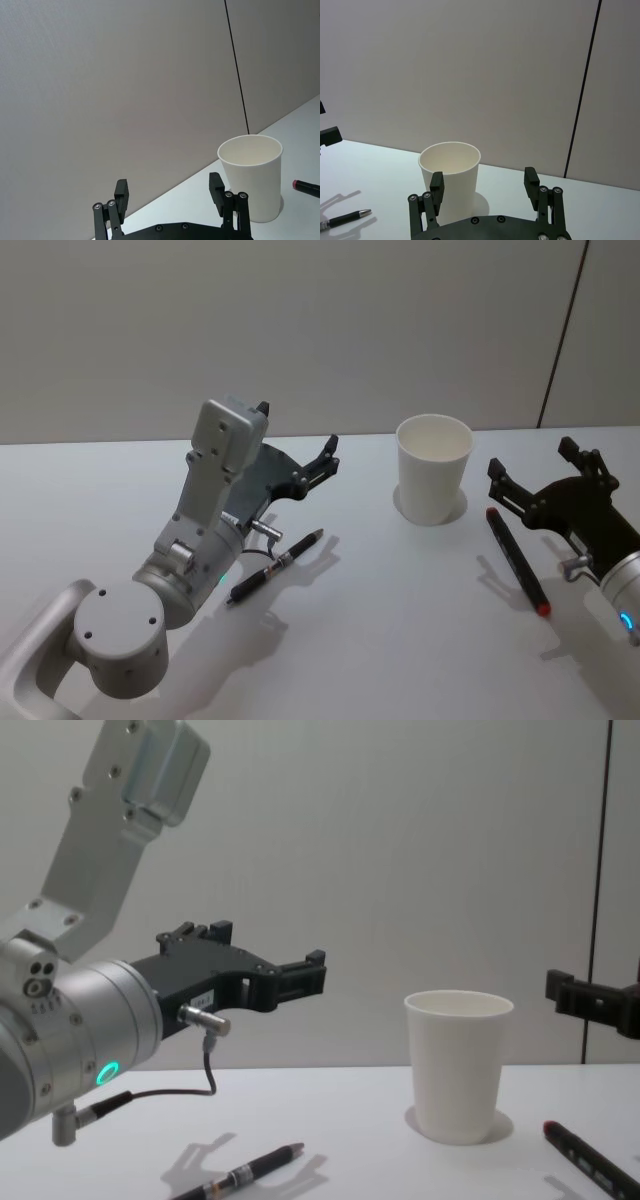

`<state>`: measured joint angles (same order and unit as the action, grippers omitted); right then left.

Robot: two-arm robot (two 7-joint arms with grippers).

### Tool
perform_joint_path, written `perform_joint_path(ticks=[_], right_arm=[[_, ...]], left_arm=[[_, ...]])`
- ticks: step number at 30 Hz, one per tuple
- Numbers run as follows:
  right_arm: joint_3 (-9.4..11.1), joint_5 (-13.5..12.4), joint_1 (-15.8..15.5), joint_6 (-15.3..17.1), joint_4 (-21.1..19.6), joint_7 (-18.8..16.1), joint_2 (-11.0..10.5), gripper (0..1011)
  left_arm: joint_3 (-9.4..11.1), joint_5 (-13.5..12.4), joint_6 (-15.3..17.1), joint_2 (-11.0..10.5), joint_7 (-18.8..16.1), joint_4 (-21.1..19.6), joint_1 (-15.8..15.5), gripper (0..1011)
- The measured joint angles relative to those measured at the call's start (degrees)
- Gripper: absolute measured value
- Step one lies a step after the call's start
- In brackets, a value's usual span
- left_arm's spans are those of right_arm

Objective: Place the pen into the pen holder.

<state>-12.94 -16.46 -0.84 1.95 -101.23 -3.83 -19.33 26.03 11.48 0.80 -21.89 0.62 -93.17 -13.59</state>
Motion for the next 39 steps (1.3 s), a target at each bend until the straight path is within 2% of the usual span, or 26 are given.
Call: perform_joint_path(ticks=[29, 39], right_arm=[[0.1, -0.1, -0.1, 0.1, -0.1, -0.2, -0.1, 1001], [0.8, -1.3, -1.0, 0.9, -1.0, -0.3, -1.0, 1001]], left_arm=[[0.0, 0.0, 0.0, 0.0, 0.0, 0.0, 0.0, 1001], [0.0, 0.0, 0.0, 0.0, 0.0, 0.0, 0.0, 1001]])
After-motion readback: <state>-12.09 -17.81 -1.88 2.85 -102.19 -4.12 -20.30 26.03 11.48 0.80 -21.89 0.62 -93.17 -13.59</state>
